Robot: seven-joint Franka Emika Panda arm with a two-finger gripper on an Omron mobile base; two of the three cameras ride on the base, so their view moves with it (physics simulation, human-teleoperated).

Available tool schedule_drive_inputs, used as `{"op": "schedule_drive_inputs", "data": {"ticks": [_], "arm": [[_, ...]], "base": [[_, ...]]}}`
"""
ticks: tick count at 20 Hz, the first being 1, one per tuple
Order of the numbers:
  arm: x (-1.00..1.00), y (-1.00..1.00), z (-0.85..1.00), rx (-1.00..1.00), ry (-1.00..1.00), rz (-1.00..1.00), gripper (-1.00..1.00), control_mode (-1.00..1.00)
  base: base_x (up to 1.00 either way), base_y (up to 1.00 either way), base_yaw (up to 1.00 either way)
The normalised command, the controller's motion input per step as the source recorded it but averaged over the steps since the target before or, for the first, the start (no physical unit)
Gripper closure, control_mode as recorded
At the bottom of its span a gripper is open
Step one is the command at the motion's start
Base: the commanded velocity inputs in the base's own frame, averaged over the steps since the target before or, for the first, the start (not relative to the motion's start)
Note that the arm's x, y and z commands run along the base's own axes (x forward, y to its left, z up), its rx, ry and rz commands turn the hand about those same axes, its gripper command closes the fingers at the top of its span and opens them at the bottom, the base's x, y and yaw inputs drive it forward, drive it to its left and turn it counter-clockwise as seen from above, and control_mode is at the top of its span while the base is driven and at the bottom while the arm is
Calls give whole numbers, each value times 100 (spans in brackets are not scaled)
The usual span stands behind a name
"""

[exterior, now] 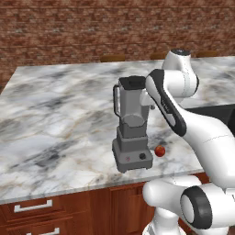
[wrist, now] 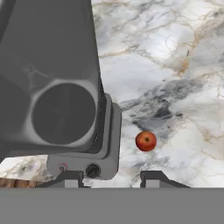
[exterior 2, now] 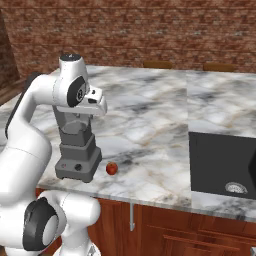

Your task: Open the blender lid, put the apple in the blender, close the lid, and start the blender.

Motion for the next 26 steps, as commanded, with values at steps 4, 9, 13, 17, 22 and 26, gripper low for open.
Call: {"op": "schedule_drive_inputs", "data": {"ticks": [4,9,13,17,22,26], "arm": [[-25,2,-6,0,2,1,-100,-100],[-30,0,53,7,-7,-16,-100,-100],[-15,15,100,1,-18,-13,-100,-100],[17,60,93,-7,4,-1,-100,-100],[69,63,28,-3,20,1,-100,-100],[49,26,3,-1,19,4,-100,-100]], "base": [[0,0,0],[0,0,0],[0,0,0],[0,0,0],[0,0,0],[0,0,0]]}}
